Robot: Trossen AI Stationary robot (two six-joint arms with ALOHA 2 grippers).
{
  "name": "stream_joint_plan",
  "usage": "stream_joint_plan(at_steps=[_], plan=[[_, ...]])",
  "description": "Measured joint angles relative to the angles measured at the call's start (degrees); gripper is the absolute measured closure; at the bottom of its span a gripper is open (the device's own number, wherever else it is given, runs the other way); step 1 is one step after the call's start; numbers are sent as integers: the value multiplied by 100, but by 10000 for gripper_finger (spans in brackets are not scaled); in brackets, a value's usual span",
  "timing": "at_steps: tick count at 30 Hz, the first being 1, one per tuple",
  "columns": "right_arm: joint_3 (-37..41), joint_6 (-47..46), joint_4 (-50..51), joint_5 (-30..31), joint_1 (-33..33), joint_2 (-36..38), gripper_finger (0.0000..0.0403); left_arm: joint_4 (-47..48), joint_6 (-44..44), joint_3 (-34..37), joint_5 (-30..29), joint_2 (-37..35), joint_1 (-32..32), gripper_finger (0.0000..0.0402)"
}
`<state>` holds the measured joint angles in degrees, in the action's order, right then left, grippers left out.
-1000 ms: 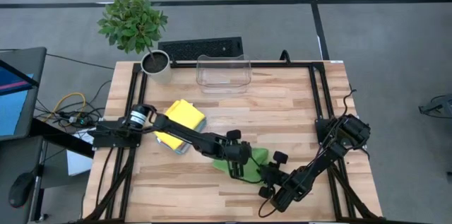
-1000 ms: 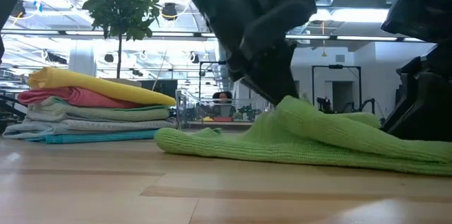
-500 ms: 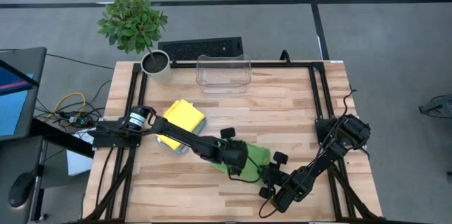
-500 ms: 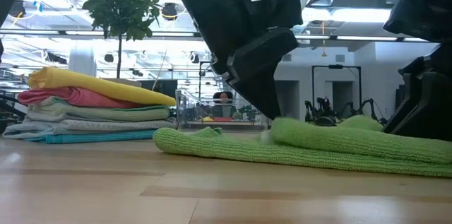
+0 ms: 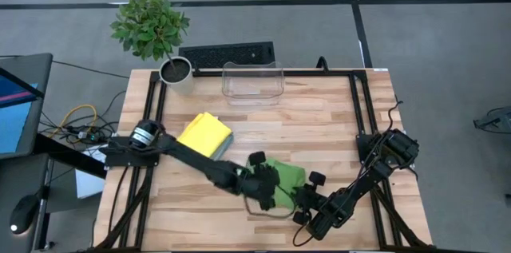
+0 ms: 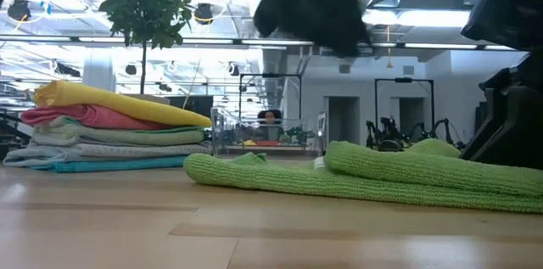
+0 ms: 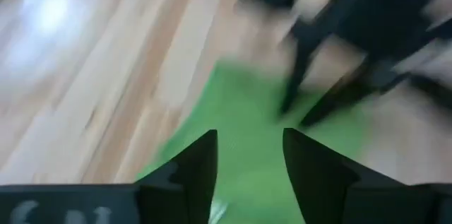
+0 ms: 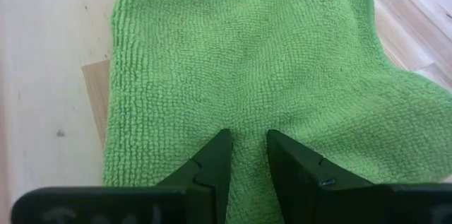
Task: Fold microfiber towels
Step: Fold the green microfiber cloth
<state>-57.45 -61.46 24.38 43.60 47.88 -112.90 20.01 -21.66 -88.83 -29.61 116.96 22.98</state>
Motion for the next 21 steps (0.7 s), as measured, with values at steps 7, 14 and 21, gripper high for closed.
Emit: stream_joint_plan(at_steps=[7,14,21], plan=[[2,23,-2,4,0,0,283,-1921,625,513,342,547,416,337],[2,1,0,0,6,0,283,-1316,-94,504,-167,1042,388,395],[7,1,105,387,245,187,283,-914,-351,498,-335,1050,430,389]])
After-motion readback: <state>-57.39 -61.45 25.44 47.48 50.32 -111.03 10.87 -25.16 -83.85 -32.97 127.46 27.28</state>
